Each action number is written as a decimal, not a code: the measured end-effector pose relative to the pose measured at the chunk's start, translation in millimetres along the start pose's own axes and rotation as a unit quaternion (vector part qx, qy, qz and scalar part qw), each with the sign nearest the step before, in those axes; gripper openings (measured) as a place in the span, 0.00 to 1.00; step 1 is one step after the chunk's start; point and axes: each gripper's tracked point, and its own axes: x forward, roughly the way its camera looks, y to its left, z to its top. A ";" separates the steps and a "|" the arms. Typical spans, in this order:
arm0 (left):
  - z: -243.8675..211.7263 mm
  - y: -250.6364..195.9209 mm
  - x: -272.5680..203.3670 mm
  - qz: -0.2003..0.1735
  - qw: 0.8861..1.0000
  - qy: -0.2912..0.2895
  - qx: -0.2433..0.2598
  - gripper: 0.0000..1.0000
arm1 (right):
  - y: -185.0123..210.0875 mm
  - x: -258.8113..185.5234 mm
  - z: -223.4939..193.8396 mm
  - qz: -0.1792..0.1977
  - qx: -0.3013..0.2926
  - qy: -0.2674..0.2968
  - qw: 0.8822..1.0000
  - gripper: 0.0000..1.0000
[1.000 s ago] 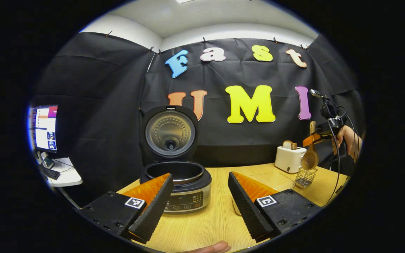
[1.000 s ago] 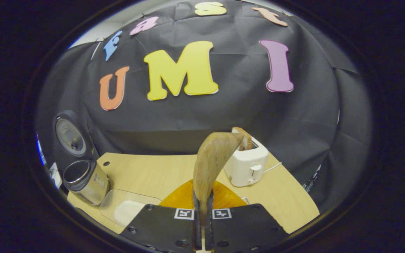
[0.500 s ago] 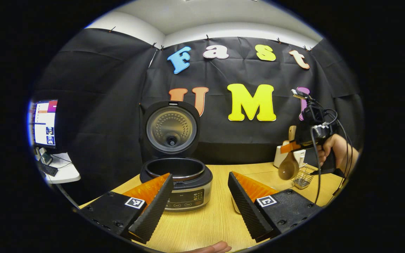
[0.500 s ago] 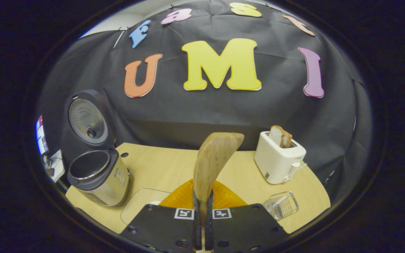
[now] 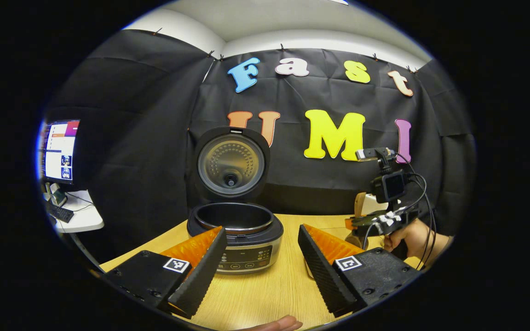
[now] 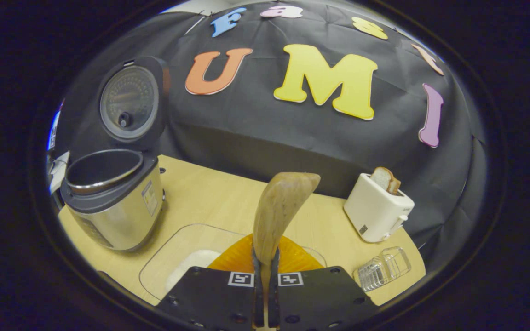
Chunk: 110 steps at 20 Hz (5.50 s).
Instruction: Close the left gripper, press the button to open the rice cooker; take a wooden spoon from the chopstick holder with the right hand, scoop a spoonful of rice and pour it into the rice cooker, then put the wooden spoon back into the chopstick holder.
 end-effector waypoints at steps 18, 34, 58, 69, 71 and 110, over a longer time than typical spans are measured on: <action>2.0 2.5 -3.6 -0.008 1.000 0.005 -0.016 0.95 | 19.2 -11.1 -9.8 0.047 0.272 0.001 0.961 0.04; -2.5 -1.5 -0.7 -0.012 1.000 0.011 -0.014 0.95 | 4.6 12.0 -28.9 0.140 0.501 0.082 0.850 0.05; 9.0 31.8 -13.9 0.026 1.000 0.000 0.011 0.95 | -25.7 -42.0 55.9 0.232 0.645 0.047 0.727 0.04; 22.0 87.9 -41.1 0.067 0.997 -0.004 0.037 0.95 | 39.0 -44.0 135.5 0.282 0.627 0.048 0.725 0.04; 24.5 100.8 -44.2 0.075 0.997 -0.008 0.034 0.95 | 58.1 -36.9 146.7 0.276 0.606 0.051 0.744 0.04; -9.4 129.9 -32.7 0.093 0.993 0.053 0.040 0.96 | 292.7 -35.4 203.6 0.184 -0.126 -0.163 0.961 0.04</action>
